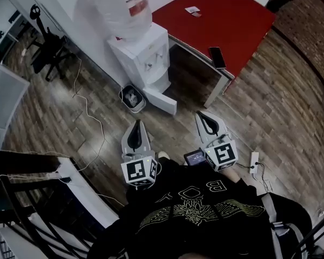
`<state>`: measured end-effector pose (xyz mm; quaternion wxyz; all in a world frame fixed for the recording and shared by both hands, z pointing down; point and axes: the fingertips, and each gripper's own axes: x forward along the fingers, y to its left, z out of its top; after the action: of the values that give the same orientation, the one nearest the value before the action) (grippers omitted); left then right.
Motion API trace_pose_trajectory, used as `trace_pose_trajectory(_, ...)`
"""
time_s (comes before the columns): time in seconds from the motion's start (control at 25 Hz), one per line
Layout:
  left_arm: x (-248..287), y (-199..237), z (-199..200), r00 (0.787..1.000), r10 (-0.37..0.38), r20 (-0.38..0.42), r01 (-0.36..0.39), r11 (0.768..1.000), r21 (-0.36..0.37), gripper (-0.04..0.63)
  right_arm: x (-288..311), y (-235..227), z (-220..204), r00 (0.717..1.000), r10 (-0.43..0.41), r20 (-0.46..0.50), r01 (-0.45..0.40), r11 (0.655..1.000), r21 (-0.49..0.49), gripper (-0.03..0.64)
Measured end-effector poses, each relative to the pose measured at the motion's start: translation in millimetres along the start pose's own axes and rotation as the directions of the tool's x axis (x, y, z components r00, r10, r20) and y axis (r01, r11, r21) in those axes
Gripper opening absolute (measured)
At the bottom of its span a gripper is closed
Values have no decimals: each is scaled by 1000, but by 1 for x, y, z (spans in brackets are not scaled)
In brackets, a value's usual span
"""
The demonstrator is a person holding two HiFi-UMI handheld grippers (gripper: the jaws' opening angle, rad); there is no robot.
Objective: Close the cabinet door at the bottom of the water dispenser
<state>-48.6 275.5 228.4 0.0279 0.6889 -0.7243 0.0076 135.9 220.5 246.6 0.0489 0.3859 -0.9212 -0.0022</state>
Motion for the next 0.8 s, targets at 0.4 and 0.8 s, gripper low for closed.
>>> trace_pose_trajectory(0.4, 46, 45, 9, 1000, -19, -15, 18, 1000, -14, 6, 64, 8, -7, 998, -11, -58, 14, 999, 39, -2)
trace_pose_trajectory(0.8, 69, 105, -7, 998, -17, -54, 16, 999, -33, 6, 117, 33, -20, 994, -9, -107, 12, 1000, 25, -2)
